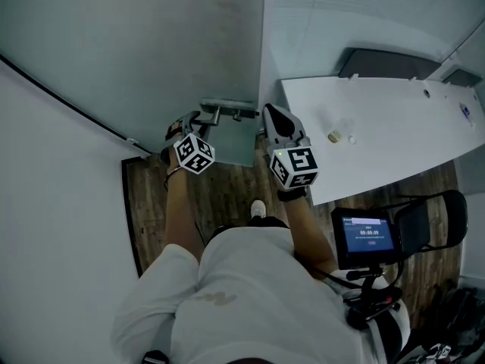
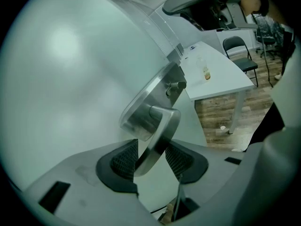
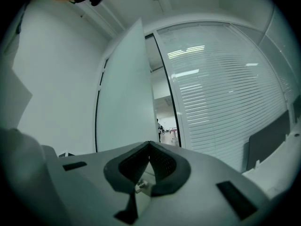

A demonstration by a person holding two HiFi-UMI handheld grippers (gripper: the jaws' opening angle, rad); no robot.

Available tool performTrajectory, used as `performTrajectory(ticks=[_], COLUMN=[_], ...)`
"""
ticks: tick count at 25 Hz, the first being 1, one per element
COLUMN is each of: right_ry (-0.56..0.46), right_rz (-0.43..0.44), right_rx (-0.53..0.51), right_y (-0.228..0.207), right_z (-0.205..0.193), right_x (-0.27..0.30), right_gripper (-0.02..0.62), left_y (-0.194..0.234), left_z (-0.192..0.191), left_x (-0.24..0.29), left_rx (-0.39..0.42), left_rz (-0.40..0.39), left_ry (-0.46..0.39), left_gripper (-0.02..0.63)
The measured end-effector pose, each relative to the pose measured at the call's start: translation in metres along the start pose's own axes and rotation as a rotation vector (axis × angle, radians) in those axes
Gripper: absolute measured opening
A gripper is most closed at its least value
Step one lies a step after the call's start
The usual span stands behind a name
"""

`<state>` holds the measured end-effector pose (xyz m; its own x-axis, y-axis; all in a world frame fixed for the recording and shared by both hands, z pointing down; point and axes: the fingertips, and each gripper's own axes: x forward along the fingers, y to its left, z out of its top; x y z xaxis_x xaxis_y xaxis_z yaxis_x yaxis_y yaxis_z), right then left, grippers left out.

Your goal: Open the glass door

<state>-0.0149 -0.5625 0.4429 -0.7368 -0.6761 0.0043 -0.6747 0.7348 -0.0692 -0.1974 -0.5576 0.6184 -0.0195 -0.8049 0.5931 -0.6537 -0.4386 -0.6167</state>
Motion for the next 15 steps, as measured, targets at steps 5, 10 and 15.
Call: performTrajectory(ticks=[5,10,15], right_ry=[-0.029,-0.017,0.030], right_rz=[-0.032,-0.038,-0.047], right_rx=[-0.001,-0.011,-0.008], right_y=[0.033,0.077,0.071], right_z=[0.005,0.005,-0.009], right_x=[-0.033,-0.081,-0.085], right_gripper=[0.003,0.003,0.003], left_y=[-0.018,-0.042,-0.039], left_z=[-0.017,-0.033,-0.030], left_x=[-0.039,-0.077,-0.057], left_rx=[0.022,0.026,0.023], left_rz=[0.013,-0.011,-0.049], left_ry=[-0.004,-0.009,-0.004], left_gripper=[0.156,0.160,0.172])
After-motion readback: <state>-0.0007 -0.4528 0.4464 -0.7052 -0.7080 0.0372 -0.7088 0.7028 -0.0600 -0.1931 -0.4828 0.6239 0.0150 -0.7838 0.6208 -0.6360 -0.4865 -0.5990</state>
